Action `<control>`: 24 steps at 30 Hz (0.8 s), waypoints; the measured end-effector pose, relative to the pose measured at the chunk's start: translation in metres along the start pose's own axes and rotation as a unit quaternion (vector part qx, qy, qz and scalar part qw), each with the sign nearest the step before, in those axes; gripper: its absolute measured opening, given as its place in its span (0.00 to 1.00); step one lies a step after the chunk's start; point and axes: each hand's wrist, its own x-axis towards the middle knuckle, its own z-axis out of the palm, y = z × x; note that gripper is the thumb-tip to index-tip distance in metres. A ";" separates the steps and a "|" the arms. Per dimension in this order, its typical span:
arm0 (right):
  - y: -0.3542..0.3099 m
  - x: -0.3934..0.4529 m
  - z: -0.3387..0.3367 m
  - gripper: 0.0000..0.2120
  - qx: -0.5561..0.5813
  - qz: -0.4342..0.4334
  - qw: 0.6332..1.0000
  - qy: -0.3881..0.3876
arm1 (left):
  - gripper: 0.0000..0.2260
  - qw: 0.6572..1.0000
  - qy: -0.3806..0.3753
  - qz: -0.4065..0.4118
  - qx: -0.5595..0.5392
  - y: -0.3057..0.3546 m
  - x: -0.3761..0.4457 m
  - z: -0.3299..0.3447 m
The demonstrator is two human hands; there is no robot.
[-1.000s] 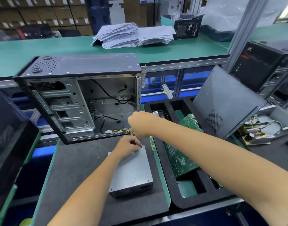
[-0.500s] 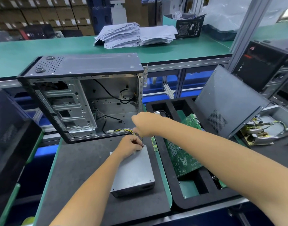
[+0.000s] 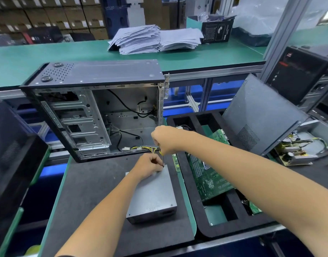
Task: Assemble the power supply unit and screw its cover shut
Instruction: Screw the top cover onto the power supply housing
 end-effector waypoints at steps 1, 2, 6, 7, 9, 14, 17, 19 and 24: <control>-0.001 -0.001 -0.002 0.04 -0.007 0.012 1.000 0.014 | 0.05 1.000 -0.001 0.000 0.002 0.000 0.000 0.000; 0.000 0.000 -0.002 0.07 -0.007 0.030 0.999 0.027 | 0.05 1.000 -0.001 0.001 0.005 0.000 0.000 0.000; -0.003 0.001 -0.001 0.17 -0.001 0.019 0.999 0.038 | 0.07 1.000 0.002 -0.004 0.009 0.001 -0.001 0.000; -0.003 0.004 0.002 0.17 0.004 0.016 0.999 0.040 | 0.07 1.000 0.004 -0.005 0.016 0.002 -0.001 0.000; -0.003 0.008 0.005 0.17 0.028 0.012 0.999 0.045 | 0.06 0.999 0.004 -0.010 0.050 0.003 -0.002 0.001; 0.003 0.020 0.013 0.15 0.193 0.024 0.977 0.085 | 0.07 0.972 -0.067 -0.027 0.223 0.009 0.002 0.000; 0.003 0.030 0.019 0.15 0.272 0.045 0.953 0.125 | 0.08 0.975 -0.089 -0.034 0.201 0.010 0.003 -0.007; 0.003 0.039 0.020 0.12 0.292 0.052 0.945 0.141 | 0.05 0.974 -0.135 -0.034 0.177 0.008 0.002 -0.008; 0.009 0.056 0.037 0.03 0.228 0.054 0.971 0.035 | 0.10 0.966 -0.194 -0.033 0.166 -0.002 0.006 -0.034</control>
